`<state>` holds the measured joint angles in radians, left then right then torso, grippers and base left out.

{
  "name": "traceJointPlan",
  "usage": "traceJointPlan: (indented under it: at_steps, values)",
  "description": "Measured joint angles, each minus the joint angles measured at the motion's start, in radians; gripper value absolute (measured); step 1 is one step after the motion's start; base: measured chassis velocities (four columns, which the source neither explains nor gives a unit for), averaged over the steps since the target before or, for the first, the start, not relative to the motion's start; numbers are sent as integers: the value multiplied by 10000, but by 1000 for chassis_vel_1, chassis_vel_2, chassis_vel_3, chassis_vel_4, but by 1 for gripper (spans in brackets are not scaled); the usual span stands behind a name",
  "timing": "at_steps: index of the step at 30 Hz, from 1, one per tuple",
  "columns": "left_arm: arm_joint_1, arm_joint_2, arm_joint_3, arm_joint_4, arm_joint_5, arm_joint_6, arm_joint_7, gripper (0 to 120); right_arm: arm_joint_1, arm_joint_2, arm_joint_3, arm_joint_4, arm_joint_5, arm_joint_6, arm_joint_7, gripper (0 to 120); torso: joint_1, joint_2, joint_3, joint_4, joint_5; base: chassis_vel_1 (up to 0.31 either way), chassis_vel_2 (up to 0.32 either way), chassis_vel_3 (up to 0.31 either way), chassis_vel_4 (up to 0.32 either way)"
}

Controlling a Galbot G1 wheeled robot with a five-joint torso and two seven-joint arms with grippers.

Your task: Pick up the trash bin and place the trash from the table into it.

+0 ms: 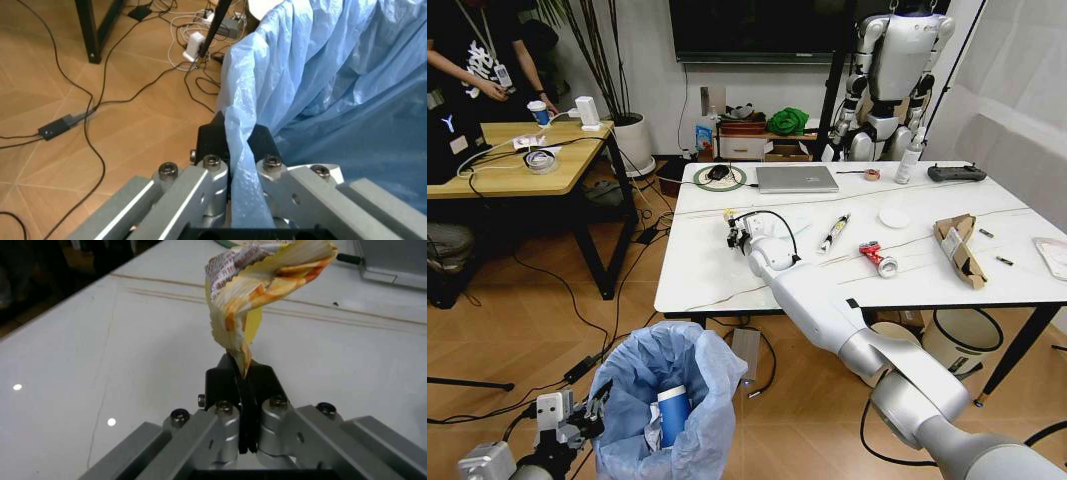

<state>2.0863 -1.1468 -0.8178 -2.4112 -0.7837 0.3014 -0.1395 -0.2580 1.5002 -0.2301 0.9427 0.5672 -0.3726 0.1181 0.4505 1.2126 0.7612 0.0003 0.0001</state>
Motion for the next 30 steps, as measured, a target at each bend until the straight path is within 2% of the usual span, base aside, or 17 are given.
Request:
traceJointPlan:
  at_steps: [5,8,10,11,14,15,17,18,23,30]
  values:
    - [-41,37,53,6,-41,8,-18,0,-520,-1125,-62,1776,1073,611,-983,0,1,0,0,-6,1,0,0,0,0]
    - [-108,80,108,22,-90,18,-18,0,-1080,-1947,-94,3555,2207,1470,-2183,0,0,0,-1,-3,2,0,0,0,0]
    - [-149,118,128,26,-148,33,-20,0,-1480,-2685,-328,4656,2612,2434,-3059,0,-1,1,-2,1,3,0,0,0,0]
    - [-149,118,128,26,-148,33,-20,0,-1480,-2685,-328,4656,2612,2434,-3059,0,-1,1,-2,1,3,0,0,0,0]
    - [-202,145,150,34,-185,54,-35,0,-2025,-4123,-578,6248,3089,3329,-4109,0,0,1,-1,-3,2,0,0,0,0]
    - [-218,145,185,38,-185,58,-37,0,-2300,-4686,-642,7074,3286,3471,-4511,0,-1,2,-2,-10,-1,0,0,0,0]
    - [-218,128,255,51,-160,60,-37,0,-2826,-5488,-779,8351,3447,3625,-5201,0,0,2,-1,-9,0,0,0,0,0]
    - [-218,128,255,51,-160,60,-37,0,-2826,-5488,-779,8351,3447,3625,-5201,0,0,2,-1,-9,0,0,0,0,0]
    - [-252,136,361,23,-132,62,-35,0,-4010,-6583,-1418,10216,3172,3871,-6372,0,-2,2,-3,-4,0,0,0,0,0]
    - [-310,180,459,-148,-344,134,-166,0,-4396,-6946,-1845,10468,2199,4106,-6925,0,-1,2,-1,-3,0,0,0,0,0]
